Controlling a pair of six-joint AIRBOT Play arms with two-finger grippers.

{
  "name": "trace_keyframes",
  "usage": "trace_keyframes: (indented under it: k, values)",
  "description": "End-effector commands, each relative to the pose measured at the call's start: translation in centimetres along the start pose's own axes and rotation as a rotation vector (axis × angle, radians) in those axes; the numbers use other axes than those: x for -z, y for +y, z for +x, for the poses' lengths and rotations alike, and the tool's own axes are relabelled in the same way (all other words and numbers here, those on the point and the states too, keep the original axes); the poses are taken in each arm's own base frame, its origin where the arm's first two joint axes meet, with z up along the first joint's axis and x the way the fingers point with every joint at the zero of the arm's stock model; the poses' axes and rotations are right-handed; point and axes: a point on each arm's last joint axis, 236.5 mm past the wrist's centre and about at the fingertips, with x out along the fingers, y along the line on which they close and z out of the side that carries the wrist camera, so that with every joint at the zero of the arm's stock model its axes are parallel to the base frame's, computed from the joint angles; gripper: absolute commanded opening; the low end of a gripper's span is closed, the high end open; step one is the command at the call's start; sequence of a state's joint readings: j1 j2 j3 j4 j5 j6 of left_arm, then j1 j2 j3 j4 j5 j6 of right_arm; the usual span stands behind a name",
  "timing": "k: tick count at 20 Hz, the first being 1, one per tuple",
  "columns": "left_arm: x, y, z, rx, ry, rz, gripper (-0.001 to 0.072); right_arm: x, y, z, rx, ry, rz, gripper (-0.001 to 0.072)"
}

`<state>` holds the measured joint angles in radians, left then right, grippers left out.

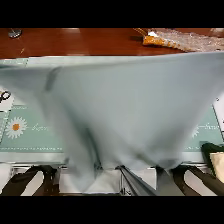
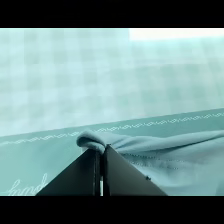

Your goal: Fold the shirts.

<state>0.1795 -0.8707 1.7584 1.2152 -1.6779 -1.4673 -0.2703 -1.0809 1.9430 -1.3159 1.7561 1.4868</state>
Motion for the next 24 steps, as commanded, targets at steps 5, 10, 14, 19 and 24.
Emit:
trace_keyframes:
  k: [5, 10, 14, 19, 24]
  values:
    - [-2.2, 1.2, 24.6, 0.180, 0.185, -0.067, 0.0018, -2.4, -3.3, 20.2, -0.112, 0.191, 0.126, 0.0012]
    - [0.3, 0.8, 34.6, 0.190, 0.252, -0.099, 0.0019, -6.4, -5.5, 26.8, -0.095, 0.037, 0.251, 0.0013]
    - [2.8, 1.2, 38.5, 0.188, 0.315, -0.140, 0.0020, -4.6, -5.7, 31.1, -0.122, 0.108, 0.312, 0.0014]
    - [8.9, 0.0, 39.6, 0.245, 0.559, -0.221, 0.0053, 3.1, -4.9, 34.2, -0.136, 0.413, 0.236, 0.0086]
    - [10.2, 3.3, 32.5, 0.262, 0.764, -0.241, 0.0597, 1.1, -4.7, 27.2, -0.153, 0.400, 0.106, 0.0342]
